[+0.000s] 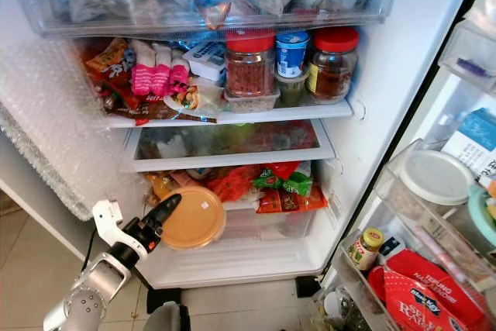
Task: Restocking fridge
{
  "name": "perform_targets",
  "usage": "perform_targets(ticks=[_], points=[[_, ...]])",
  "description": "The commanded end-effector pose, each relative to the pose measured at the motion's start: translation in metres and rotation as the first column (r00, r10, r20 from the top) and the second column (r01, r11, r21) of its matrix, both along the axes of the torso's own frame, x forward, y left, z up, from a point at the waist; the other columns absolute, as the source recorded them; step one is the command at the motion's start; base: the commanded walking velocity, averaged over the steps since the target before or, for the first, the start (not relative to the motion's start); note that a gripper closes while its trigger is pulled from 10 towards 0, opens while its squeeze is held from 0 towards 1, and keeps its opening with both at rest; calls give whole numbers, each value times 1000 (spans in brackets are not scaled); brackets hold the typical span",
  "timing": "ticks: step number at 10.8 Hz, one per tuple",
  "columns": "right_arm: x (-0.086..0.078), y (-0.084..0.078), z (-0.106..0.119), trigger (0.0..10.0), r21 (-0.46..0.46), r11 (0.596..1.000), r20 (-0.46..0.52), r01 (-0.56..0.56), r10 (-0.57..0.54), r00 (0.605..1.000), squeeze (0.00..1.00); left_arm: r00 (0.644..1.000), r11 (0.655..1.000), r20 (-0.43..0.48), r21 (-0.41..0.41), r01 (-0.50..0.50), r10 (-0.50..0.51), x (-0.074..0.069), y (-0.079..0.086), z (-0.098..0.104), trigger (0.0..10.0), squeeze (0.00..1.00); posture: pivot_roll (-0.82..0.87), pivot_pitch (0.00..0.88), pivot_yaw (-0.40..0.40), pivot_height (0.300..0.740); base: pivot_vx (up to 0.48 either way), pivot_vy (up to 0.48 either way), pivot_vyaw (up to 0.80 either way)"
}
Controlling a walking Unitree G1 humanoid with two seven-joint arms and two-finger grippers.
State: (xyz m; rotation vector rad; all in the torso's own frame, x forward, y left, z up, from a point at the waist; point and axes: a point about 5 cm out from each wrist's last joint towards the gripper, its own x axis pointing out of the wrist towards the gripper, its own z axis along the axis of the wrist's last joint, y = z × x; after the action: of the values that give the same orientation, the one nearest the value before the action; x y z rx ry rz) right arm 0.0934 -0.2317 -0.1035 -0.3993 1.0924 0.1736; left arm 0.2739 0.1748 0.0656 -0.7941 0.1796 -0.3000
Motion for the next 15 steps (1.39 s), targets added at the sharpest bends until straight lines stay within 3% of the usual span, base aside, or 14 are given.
perform_targets(ticks=[1,5,15], points=[[-1,7,-1,10000,26,1000,1,-16,16,1000,0,1000,1000,17,14,-11,10,3,4,4,10000,0,-52,34,11,640,0,0,0],[0,7,-1,10000,17,1000,18,-7,7,1000,0,1000,1000,20,13,-4,3,5,2,3,10000,0,-53,27,11,640,0,0,0],[1,7,-1,10000,17,1000,13,-14,13,1000,0,1000,1000,25,20,4,-4,9,1,3,10000,0,-54,46,13,640,289,0,0]])
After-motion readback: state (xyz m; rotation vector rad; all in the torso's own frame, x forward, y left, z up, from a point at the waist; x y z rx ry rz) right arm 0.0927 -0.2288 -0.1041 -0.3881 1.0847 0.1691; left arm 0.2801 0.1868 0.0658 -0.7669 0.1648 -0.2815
